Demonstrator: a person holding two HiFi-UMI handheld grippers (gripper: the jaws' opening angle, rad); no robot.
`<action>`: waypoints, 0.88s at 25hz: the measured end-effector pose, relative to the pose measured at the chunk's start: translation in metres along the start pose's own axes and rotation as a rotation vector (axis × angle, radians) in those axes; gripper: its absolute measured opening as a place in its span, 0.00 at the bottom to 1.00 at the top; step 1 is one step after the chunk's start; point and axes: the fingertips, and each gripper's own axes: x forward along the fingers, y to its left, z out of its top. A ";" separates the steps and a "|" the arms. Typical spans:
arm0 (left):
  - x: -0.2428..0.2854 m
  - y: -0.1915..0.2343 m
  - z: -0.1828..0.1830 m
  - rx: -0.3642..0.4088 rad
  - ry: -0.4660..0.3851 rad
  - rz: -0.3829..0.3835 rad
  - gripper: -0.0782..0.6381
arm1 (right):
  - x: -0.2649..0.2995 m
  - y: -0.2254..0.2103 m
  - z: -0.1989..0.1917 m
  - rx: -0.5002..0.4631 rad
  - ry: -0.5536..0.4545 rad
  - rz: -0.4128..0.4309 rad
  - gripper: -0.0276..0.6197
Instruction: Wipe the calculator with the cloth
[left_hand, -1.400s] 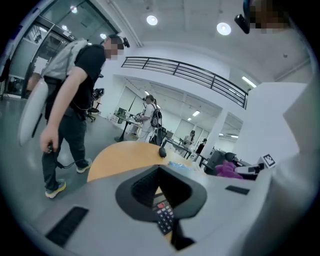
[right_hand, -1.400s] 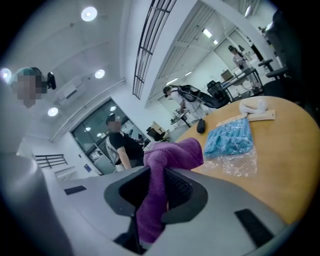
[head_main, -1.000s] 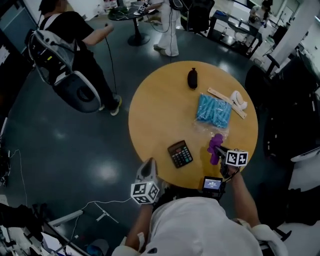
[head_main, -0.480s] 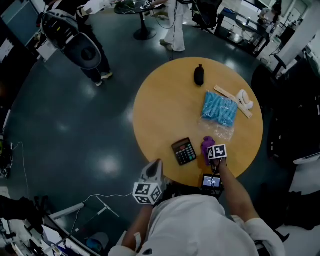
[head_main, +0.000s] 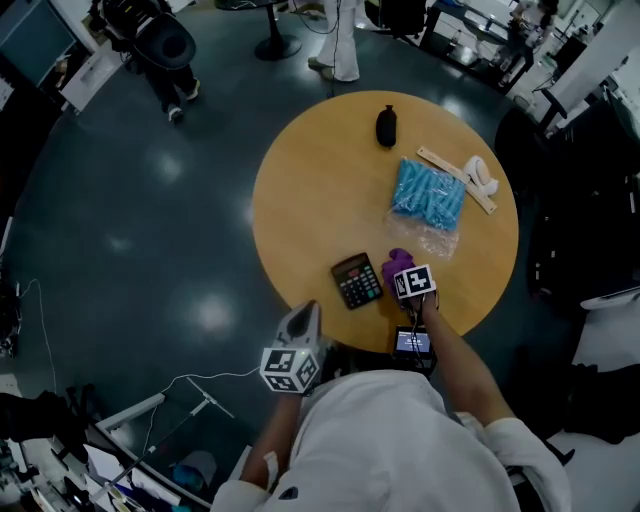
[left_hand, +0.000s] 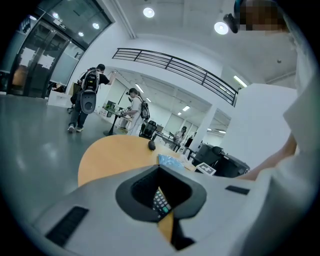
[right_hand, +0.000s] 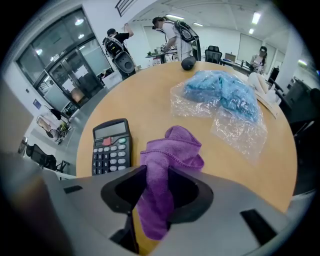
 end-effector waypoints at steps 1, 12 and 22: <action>0.001 -0.002 -0.001 0.005 0.005 -0.004 0.12 | -0.004 0.004 0.001 -0.003 -0.004 0.009 0.26; 0.024 -0.030 0.025 0.063 -0.021 -0.060 0.12 | -0.083 0.018 0.042 -0.017 -0.216 0.107 0.26; 0.037 -0.058 0.072 0.085 -0.142 -0.061 0.12 | -0.256 0.010 0.103 -0.039 -0.874 -0.019 0.08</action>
